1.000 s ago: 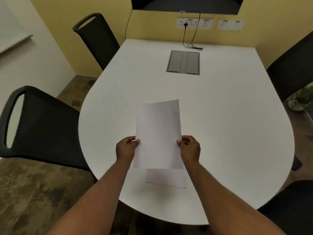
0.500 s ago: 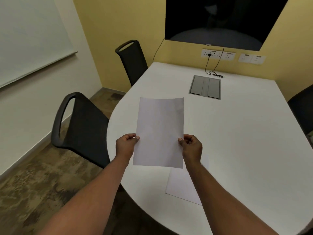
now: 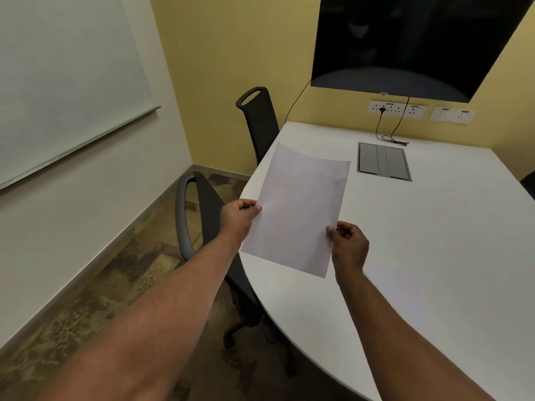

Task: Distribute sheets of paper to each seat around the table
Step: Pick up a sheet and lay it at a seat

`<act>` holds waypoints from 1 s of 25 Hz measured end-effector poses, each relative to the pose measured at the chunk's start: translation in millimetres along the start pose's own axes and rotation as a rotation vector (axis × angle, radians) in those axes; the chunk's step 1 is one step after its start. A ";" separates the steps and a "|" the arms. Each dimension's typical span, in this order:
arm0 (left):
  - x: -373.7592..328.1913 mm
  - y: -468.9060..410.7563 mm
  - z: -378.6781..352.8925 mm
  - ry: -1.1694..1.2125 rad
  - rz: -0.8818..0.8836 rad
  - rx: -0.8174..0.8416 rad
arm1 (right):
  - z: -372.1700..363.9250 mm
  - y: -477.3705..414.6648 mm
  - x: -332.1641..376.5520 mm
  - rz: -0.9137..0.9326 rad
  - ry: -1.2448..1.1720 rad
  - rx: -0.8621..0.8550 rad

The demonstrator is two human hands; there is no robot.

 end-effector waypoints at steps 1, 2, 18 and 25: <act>-1.5 -7.9 12.0 -0.004 -0.006 0.004 | -13.8 5.6 0.8 0.004 -0.006 -0.010; -2.6 -15.1 21.5 -0.008 -0.010 0.009 | -25.6 9.6 1.8 0.008 -0.016 -0.019; -20.4 -259.8 90.8 -0.094 -0.082 0.215 | -245.8 -61.6 -29.1 0.074 -0.107 -0.172; -38.6 -376.6 108.7 -0.048 -0.044 0.286 | -321.8 -95.9 -37.6 0.064 -0.101 -0.305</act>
Point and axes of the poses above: each hand's wrist, its own y-axis away from the middle knuckle, its own z-axis out of the back of the hand, x = y × z, the point moved 7 cm from there along -y, towards the middle knuckle, and after that the axes turned 12 degrees about -y, right-handed, at the moved point
